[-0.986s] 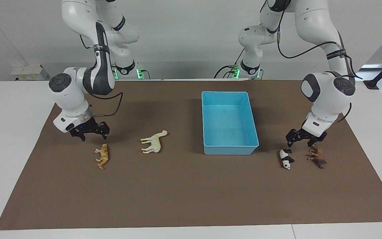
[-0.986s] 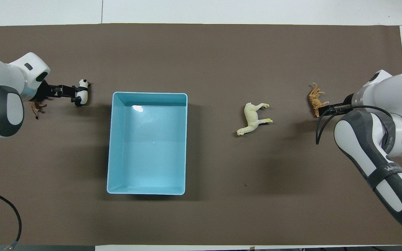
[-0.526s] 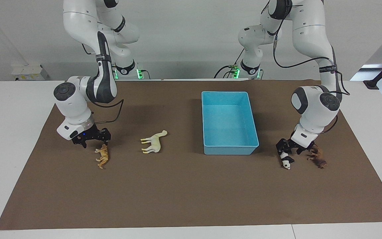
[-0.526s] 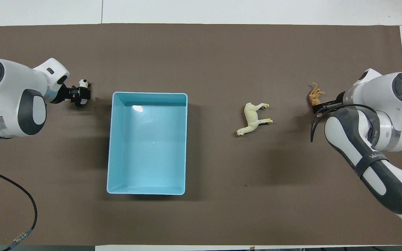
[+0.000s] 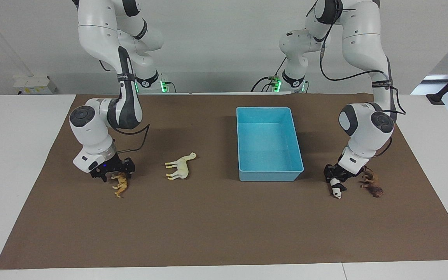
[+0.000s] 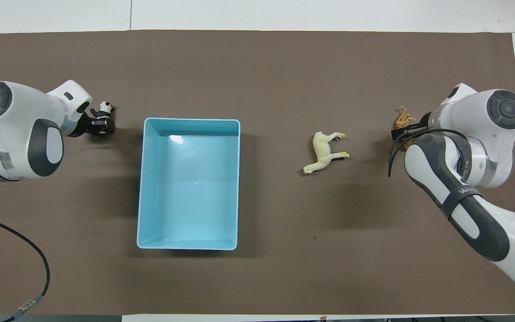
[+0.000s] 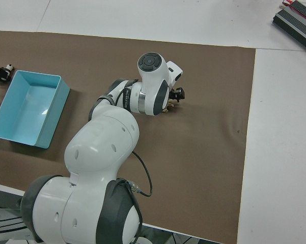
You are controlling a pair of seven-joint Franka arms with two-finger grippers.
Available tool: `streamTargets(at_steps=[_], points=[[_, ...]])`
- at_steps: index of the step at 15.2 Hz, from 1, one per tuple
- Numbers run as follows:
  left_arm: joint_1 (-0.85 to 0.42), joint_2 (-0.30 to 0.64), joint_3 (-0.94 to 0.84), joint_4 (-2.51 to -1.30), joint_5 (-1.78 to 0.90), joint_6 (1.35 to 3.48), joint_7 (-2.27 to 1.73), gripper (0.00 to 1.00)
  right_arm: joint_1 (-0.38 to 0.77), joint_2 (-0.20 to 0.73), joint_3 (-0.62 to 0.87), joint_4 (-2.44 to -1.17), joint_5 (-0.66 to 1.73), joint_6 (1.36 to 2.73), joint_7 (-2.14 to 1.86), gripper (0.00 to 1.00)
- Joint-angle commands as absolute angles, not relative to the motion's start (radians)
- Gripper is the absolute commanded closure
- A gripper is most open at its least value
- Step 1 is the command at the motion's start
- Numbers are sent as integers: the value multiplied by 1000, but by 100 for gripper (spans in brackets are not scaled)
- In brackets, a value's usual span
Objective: Put all toys into storage box
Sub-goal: 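Drop the panda into the box with the left gripper while the right lifts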
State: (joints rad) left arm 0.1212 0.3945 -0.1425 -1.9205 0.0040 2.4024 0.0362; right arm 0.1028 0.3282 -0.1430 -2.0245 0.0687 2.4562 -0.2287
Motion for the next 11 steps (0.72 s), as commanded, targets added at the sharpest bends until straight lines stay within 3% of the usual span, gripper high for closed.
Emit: streamTargets(at_steps=[1,3,5,6,7,8,9,11], points=[[106,383,-137,-1939,-2,2399,5,87,100,360,-138,-2003,127,2479,-256,0],[104,388,-137,-1870,-2,2323,-11,87,100,359,-140,-2009,129,2477,-256,1],[95,391,-138,-1794,-2,2225,-43,87,98,359,-140,-2011,129,2479,-258,10],[94,382,-140,-1761,-2,2170,-63,87,98,359,-140,-2016,129,2480,-258,21],[92,370,-144,-1738,-2,2111,-80,87,100,359,-140,-2016,129,2480,-258,51],[89,335,-147,-1723,-6,2056,-98,87,100,359,-140,-2016,130,2482,-256,87],[74,298,-149,-1711,-11,1998,-133,87,100,359,-140,-2014,129,2480,-255,100],[55,226,-159,-1709,-26,1893,-198,87,98,359,-140,-2003,129,2476,-255,100]])
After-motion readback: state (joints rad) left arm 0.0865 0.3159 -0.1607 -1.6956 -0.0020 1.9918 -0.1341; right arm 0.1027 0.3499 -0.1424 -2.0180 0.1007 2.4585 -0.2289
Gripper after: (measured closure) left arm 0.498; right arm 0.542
